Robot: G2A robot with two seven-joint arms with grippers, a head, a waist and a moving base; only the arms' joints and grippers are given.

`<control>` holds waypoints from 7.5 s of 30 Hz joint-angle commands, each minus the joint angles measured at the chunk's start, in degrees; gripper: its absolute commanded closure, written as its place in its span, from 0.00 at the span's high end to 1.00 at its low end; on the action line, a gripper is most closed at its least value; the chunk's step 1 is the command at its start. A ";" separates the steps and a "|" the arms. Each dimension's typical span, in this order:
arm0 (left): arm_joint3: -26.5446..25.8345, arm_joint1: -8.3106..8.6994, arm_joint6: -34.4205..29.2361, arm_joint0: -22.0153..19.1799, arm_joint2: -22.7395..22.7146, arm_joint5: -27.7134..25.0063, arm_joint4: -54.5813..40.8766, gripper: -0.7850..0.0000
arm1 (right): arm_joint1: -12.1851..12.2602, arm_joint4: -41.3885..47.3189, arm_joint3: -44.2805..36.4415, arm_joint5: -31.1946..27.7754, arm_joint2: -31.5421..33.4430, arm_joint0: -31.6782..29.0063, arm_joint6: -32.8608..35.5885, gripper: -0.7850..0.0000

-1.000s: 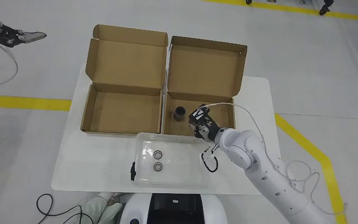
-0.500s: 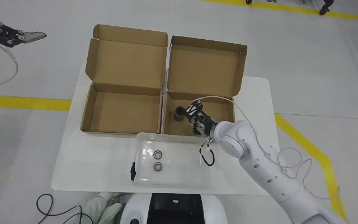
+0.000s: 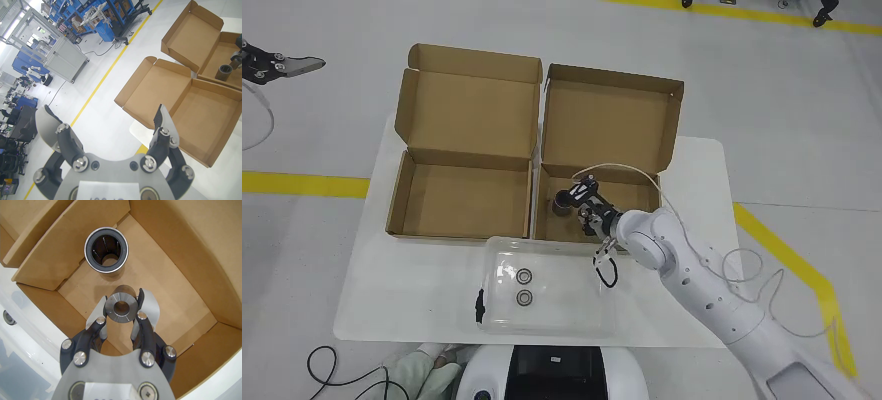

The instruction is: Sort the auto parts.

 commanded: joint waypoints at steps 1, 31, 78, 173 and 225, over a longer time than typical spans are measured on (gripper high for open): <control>0.00 0.00 0.00 0.00 0.00 0.00 0.00 1.00 | -0.12 -0.02 0.44 -0.02 0.09 0.01 -0.21 0.37; 0.00 0.00 0.00 0.00 0.00 0.00 0.00 1.00 | 4.38 -6.47 -35.80 -7.29 16.88 -16.86 0.42 0.45; 0.00 0.00 0.00 0.00 0.00 0.00 0.00 1.00 | -0.93 -13.09 -11.99 -23.07 -8.56 -9.67 -10.61 0.38; 0.00 0.00 0.00 0.00 0.00 0.00 0.00 1.00 | -7.21 -18.60 -9.23 -22.79 -6.96 -11.10 -11.20 0.00; 0.00 0.00 0.00 0.00 0.00 0.00 0.00 1.00 | -4.59 -5.76 -25.97 -35.39 18.50 -17.47 -55.38 0.00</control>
